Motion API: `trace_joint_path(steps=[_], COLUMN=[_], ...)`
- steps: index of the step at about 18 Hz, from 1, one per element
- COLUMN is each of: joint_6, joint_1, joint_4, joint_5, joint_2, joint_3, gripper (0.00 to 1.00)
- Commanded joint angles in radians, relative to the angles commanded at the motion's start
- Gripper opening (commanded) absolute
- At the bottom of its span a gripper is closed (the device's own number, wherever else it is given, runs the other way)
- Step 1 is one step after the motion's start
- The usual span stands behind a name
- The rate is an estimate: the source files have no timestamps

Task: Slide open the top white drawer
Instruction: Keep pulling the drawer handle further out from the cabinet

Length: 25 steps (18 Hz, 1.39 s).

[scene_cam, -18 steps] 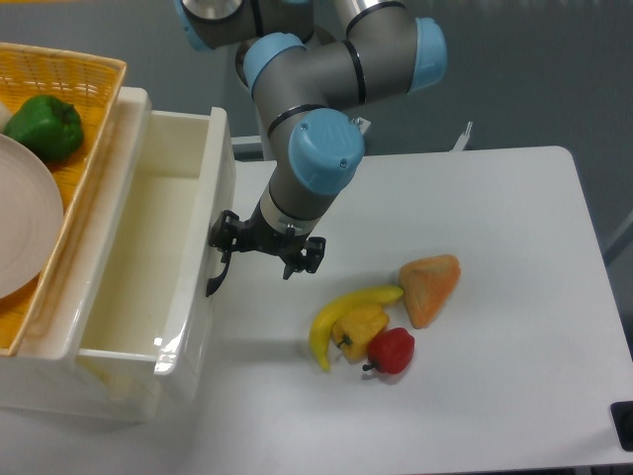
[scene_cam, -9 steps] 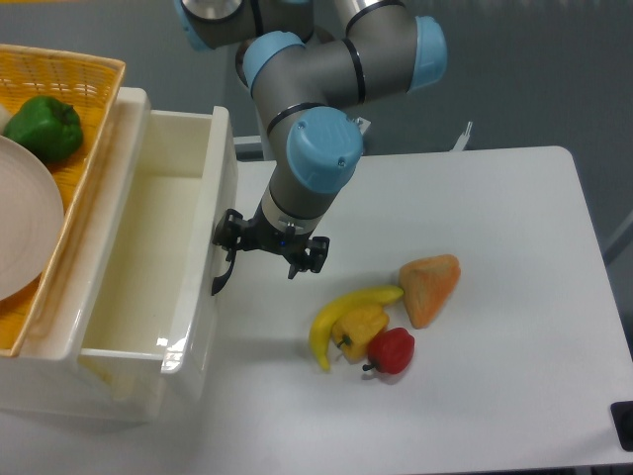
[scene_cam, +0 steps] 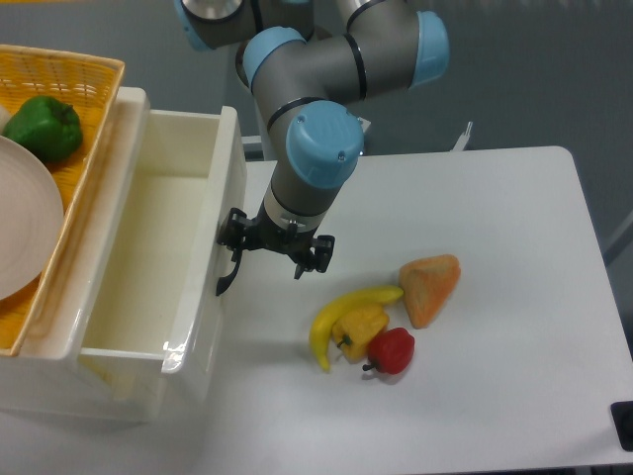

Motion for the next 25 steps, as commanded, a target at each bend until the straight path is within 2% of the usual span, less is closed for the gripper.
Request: trace_joint_path(steps=[25], joint_6=[0.008], joint_1=[0.055], joint_4=[0.000], joint_5=[0.005], joint_2=[-0.003], joint_3=[0.003], gripper=[1.00])
